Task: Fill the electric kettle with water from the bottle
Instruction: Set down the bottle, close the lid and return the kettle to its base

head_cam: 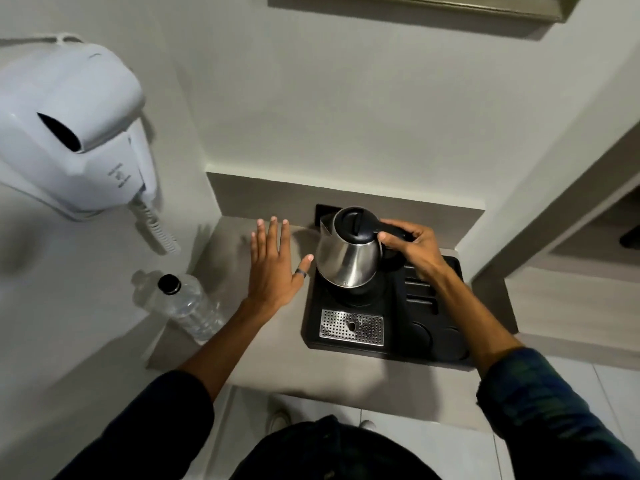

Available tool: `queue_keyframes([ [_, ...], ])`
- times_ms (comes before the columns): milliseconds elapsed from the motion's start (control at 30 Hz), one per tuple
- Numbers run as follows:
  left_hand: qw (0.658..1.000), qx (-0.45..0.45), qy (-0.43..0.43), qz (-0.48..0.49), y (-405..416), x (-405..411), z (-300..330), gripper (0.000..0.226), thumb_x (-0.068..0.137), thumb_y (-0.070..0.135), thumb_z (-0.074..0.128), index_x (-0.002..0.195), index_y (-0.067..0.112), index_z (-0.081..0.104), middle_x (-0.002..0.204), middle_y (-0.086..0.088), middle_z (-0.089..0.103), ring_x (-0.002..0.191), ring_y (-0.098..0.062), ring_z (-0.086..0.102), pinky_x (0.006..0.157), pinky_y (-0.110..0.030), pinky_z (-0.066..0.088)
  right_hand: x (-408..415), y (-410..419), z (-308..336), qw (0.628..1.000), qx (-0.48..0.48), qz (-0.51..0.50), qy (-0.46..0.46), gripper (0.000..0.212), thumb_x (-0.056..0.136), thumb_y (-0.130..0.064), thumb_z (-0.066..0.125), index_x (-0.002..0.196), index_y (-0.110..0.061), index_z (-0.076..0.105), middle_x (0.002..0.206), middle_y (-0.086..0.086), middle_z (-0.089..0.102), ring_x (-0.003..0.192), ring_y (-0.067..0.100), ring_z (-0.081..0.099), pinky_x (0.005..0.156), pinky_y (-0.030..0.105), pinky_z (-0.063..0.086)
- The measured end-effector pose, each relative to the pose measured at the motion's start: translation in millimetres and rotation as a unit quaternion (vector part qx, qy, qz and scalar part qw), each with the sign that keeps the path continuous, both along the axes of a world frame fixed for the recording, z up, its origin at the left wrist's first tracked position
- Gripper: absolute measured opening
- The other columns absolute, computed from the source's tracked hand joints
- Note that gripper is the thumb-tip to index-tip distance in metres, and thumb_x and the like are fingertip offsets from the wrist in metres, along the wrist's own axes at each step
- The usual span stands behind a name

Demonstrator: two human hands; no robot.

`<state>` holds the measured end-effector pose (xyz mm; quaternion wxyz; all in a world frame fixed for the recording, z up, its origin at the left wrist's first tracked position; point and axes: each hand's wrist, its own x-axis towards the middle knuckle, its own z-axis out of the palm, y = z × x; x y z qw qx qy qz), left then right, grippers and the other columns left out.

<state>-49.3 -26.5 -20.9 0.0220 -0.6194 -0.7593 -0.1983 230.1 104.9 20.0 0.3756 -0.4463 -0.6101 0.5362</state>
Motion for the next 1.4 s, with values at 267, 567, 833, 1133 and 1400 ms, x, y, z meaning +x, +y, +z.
queue_keyframes([
  [267, 0.999, -0.015, 0.009, -0.036, 13, 16, 3, 0.085, 0.099, 0.061, 0.042, 0.163, 0.006, 0.025, 0.170, -0.022, 0.021, 0.159, -0.044, 0.006, 0.129, -0.056, 0.007, 39, -4, -31, 0.995, -0.072, -0.068, 0.021, 0.039, 0.090, -0.008, 0.081, 0.128, -0.004, 0.076, 0.123, 0.013, 0.079, 0.110, 0.023, 0.074, 0.105, 0.039, 0.058],
  [567, 0.999, -0.033, -0.004, -0.043, 15, 21, 0, 0.082, 0.101, 0.056, 0.051, 0.162, 0.006, 0.027, 0.169, -0.022, 0.024, 0.159, -0.043, 0.006, 0.130, -0.056, 0.008, 39, 16, -16, 0.997, -0.073, 0.011, -0.029, 0.039, 0.089, -0.013, 0.084, 0.127, -0.011, 0.078, 0.122, 0.008, 0.081, 0.107, 0.017, 0.075, 0.100, 0.034, 0.061],
  [833, 0.998, -0.044, -0.007, -0.047, 17, 24, -5, 0.082, 0.101, 0.056, 0.052, 0.161, 0.005, 0.029, 0.168, -0.022, 0.025, 0.159, -0.044, 0.008, 0.129, -0.056, 0.009, 34, 25, -13, 0.997, -0.047, 0.029, -0.051, 0.040, 0.091, -0.010, 0.081, 0.131, -0.006, 0.075, 0.126, 0.012, 0.078, 0.119, 0.027, 0.074, 0.109, 0.041, 0.057],
  [1133, 0.998, -0.026, -0.031, -0.046, 26, 31, -5, 0.081, 0.101, 0.054, 0.053, 0.160, 0.004, 0.029, 0.167, -0.023, 0.026, 0.159, -0.044, 0.008, 0.129, -0.055, 0.007, 31, 4, -19, 0.996, -0.014, 0.055, -0.062, 0.039, 0.088, -0.011, 0.085, 0.126, -0.009, 0.078, 0.120, 0.005, 0.081, 0.109, 0.013, 0.076, 0.099, 0.025, 0.059],
  [1400, 0.998, -0.048, -0.027, -0.041, 17, 29, -7, 0.080, 0.101, 0.051, 0.054, 0.161, 0.005, 0.027, 0.168, -0.023, 0.023, 0.159, -0.044, 0.006, 0.129, -0.058, 0.009, 39, 16, -22, 0.998, -0.019, 0.033, -0.051, 0.037, 0.088, -0.011, 0.085, 0.125, -0.011, 0.079, 0.115, -0.002, 0.082, 0.106, 0.009, 0.076, 0.094, 0.023, 0.059],
])
